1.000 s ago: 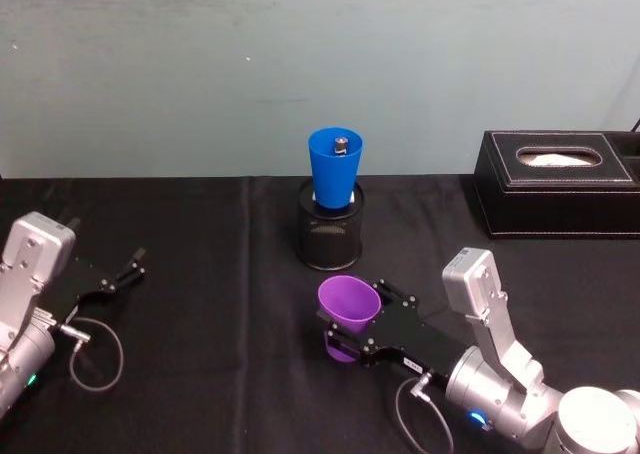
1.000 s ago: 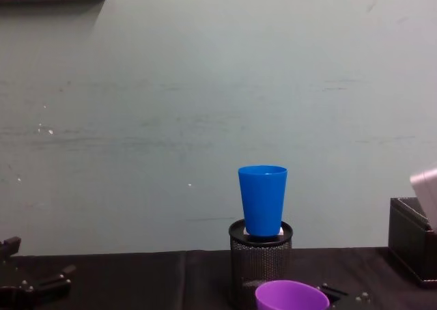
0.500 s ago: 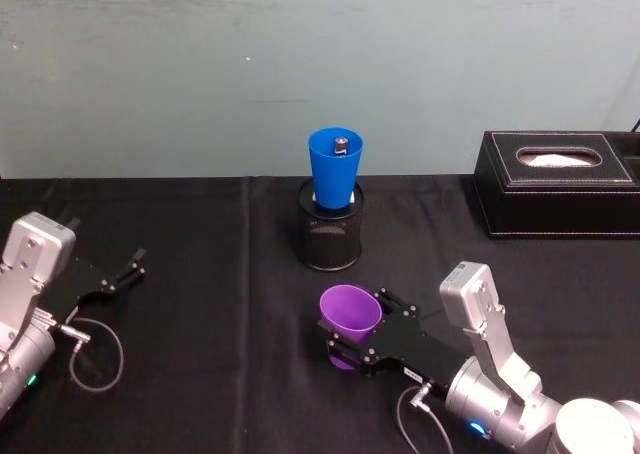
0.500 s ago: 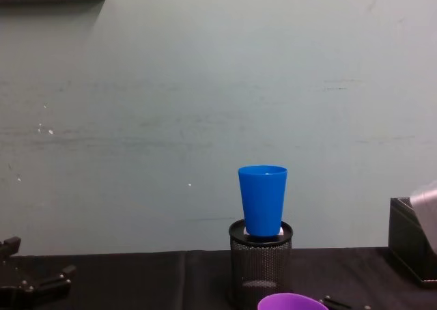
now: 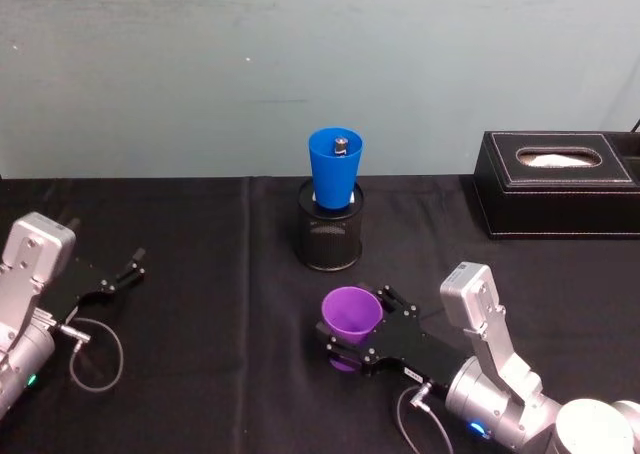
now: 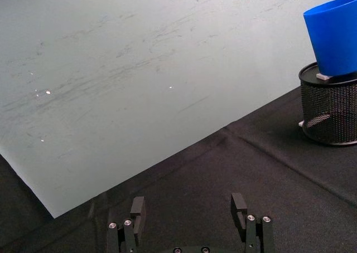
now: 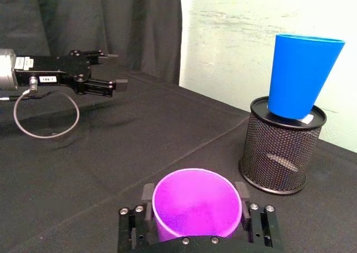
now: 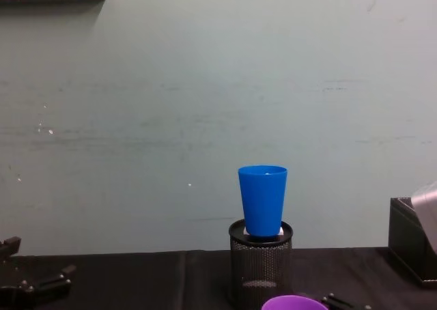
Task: Pick up one cup with a gripper and tap it against the other cup.
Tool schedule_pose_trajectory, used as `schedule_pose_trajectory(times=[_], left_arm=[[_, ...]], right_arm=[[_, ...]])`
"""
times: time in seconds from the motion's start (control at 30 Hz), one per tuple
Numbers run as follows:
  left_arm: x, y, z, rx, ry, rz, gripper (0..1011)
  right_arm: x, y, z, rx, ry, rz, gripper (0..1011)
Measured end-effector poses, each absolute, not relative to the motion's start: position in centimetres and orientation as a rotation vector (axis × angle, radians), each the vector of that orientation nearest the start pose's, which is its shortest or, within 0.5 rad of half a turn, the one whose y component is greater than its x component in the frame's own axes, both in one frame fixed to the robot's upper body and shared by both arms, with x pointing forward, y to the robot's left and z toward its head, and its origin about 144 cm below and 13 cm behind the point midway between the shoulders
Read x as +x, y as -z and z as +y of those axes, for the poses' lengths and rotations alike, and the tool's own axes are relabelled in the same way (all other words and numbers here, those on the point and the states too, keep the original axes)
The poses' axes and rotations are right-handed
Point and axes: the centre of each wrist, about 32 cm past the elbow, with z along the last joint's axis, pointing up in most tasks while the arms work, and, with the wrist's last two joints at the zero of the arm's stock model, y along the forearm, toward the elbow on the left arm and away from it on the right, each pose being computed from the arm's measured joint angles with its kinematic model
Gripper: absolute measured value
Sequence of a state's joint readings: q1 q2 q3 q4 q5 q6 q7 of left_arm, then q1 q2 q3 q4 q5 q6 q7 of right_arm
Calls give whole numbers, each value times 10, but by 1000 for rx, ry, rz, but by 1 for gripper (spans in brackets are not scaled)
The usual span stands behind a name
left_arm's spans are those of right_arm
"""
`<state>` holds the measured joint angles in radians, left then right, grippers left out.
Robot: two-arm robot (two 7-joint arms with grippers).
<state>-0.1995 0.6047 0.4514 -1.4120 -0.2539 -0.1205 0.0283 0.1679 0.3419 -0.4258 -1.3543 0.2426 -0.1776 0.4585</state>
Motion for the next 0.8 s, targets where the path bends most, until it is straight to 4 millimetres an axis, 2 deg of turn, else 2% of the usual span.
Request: schedule_pose_trajectory(times=[0.13,0.2,0.27,0.57,0.7,0.8], left_arm=[[489,-1140,310,305,-1248,-285,1000],[489,-1140,310,305,-1248,-285,1000],[489,-1140,310,304,-1248,-285,1000],[489,-1140,310,304,-1248,-285,1000],[489,-1140,310,305,-1248,-285,1000],[489,-1140,310,304,-1248,-285,1000]], right_arm=[[483,-1107,-226,-115,766,-89,978],[483,-1107,-226,-115,766,-89,1002],[483,-1107,-226,-115,766,-88,1003],[477,-1139,-231,-9,860,-175,1002],[471,-1148,-236,32,973,-200,1003],[466,-1147,-239,28,1089,-201,1003]])
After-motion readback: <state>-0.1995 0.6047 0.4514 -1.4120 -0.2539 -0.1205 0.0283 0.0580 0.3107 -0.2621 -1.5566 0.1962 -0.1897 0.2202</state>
